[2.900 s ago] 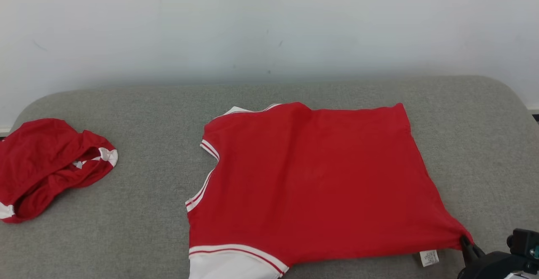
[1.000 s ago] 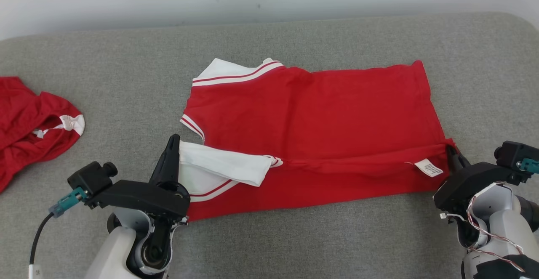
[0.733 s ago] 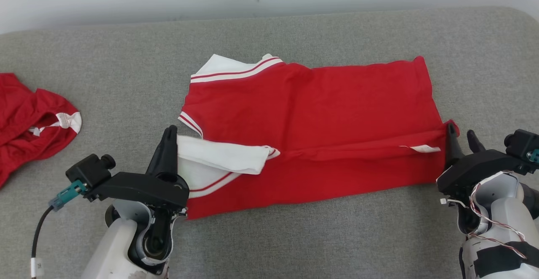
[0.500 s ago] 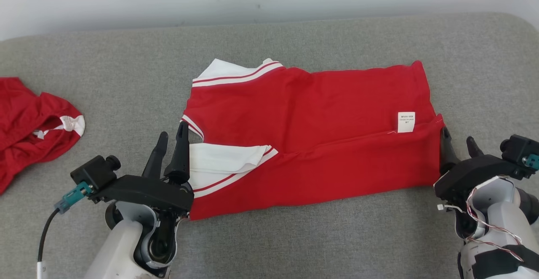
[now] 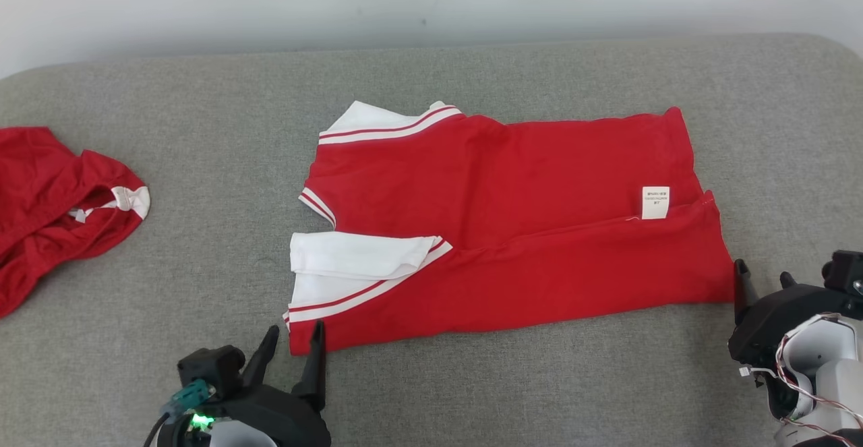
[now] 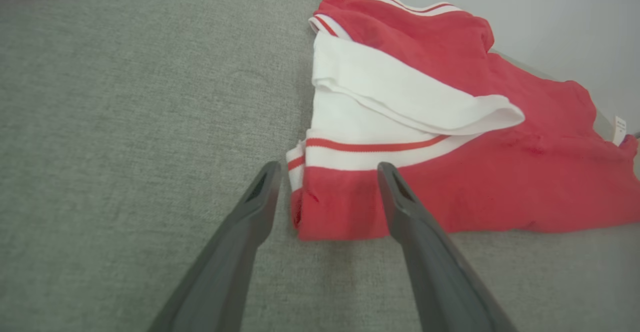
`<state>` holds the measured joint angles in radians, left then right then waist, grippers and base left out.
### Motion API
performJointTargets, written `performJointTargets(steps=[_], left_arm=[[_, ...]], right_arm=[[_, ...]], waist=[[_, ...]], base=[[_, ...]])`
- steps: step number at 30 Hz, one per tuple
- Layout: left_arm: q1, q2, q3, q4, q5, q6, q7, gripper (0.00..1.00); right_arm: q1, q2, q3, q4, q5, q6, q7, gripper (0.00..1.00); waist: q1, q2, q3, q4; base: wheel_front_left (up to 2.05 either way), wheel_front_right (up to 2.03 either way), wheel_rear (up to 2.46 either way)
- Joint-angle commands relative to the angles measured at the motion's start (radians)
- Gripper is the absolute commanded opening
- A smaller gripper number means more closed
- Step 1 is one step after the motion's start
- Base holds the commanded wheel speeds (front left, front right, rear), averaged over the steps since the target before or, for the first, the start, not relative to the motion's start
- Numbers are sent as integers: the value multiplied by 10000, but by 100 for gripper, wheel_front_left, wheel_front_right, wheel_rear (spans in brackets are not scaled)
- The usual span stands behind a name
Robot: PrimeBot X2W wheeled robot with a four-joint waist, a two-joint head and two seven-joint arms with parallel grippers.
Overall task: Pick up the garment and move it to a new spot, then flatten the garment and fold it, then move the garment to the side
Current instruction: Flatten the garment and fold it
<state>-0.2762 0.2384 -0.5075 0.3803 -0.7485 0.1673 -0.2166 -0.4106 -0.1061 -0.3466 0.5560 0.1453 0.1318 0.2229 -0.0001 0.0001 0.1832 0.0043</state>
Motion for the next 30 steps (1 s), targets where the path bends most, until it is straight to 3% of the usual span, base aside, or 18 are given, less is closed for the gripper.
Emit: performJointTargets(steps=[1, 6, 11, 12, 13, 14, 23, 24, 25, 26, 27, 28, 29, 30], left_arm=[[94, 63, -82, 49, 91, 116, 131, 100], [-162, 219, -313, 152, 449, 441, 462, 100], [-460, 268, -519, 335, 591, 485, 716, 100], [-534, 258, -549, 376, 608, 471, 754, 78], [-584, 245, -583, 417, 604, 456, 832, 32], [-630, 226, -606, 449, 581, 424, 861, 0], [-794, 246, -687, 606, 451, 310, 1045, 0], [-783, 257, -694, 598, 440, 315, 1054, 0], [-773, 268, -699, 588, 433, 315, 1058, 0], [-758, 278, -707, 577, 441, 314, 1060, 0], [-758, 278, -707, 577, 441, 314, 1060, 0], [-745, 281, -718, 580, 443, 303, 1052, 0], [-735, 283, -727, 598, 436, 292, 1032, 0], [-733, 286, -735, 622, 430, 282, 1024, 0]], right_arm=[[-13, -26, 30, -78, -142, -23, 193, 100], [-278, -22, 200, -222, -697, -23, 1153, 100], [-670, -114, 307, -220, -1082, -23, 1824, 100], [-752, -128, 313, -156, -1136, -23, 1970, 100], [-805, -126, 339, -91, -1134, -23, 2141, 100], [-876, -130, 376, -23, -1108, -23, 2340, 100], [-1253, -277, 534, 229, -908, -23, 3472, 100], [-1266, -291, 589, 281, -865, -23, 3648, 96], [-1267, -313, 670, 314, -826, -23, 3811, 79], [-1268, -340, 734, 304, -782, -23, 3903, 55], [-1268, -340, 734, 304, -782, -23, 3903, 55], [-1265, -369, 793, 254, -747, -24, 3918, 31], [-1236, -408, 832, 187, -730, -24, 3851, 0], [-1191, -437, 859, 149, -682, -24, 3821, 0]], waist=[[1, -1, 33, 23], [1, -1, 132, 38], [1, -1, 253, 63], [1, -1, 280, 71], [1, -1, 304, 76], [1, -1, 334, 83], [1, -1, 522, 140], [1, -1, 533, 140], [1, -1, 540, 139], [1, -1, 547, 142], [1, -1, 547, 142], [1, -1, 552, 146], [1, -1, 549, 148], [1, -1, 541, 151]], base=[[0, 0, 0], [0, 0, 0], [0, 0, 0], [0, 0, 0], [0, 0, 0], [0, 0, 0], [0, 0, 0], [0, 0, 0], [0, 0, 0], [0, 0, 0], [0, 0, 0], [0, 0, 0], [0, 0, 0], [0, 0, 0]])
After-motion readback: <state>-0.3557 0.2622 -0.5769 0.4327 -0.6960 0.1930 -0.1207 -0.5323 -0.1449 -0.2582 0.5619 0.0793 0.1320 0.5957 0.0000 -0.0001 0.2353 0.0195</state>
